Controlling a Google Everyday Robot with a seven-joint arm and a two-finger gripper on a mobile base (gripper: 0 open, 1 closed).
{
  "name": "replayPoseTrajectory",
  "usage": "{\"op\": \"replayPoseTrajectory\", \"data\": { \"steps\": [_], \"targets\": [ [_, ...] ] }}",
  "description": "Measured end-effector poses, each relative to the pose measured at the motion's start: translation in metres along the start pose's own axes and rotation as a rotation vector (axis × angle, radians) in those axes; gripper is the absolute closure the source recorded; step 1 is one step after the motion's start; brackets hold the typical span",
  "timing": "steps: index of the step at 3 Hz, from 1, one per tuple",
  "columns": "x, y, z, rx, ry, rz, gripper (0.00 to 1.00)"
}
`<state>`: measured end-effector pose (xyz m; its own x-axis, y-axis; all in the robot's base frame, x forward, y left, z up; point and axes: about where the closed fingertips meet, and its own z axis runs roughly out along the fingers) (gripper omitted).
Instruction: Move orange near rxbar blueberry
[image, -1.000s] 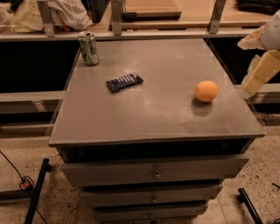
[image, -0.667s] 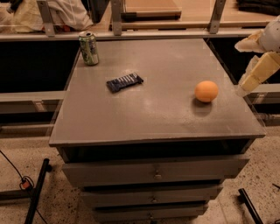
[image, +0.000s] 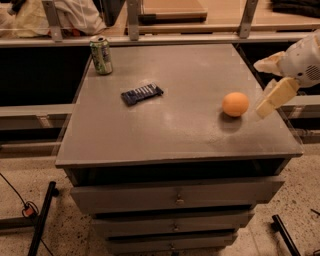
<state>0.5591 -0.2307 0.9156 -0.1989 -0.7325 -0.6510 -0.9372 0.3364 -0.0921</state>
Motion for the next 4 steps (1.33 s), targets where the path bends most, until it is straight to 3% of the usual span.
{"op": "replayPoseTrajectory", "data": {
  "steps": [2,4],
  "targets": [
    [0.013,-0.011,0.061,0.049,-0.008,0.019,0.0],
    [0.026,-0.025,0.078,0.066,-0.006,0.058,0.4]
  ]
}}
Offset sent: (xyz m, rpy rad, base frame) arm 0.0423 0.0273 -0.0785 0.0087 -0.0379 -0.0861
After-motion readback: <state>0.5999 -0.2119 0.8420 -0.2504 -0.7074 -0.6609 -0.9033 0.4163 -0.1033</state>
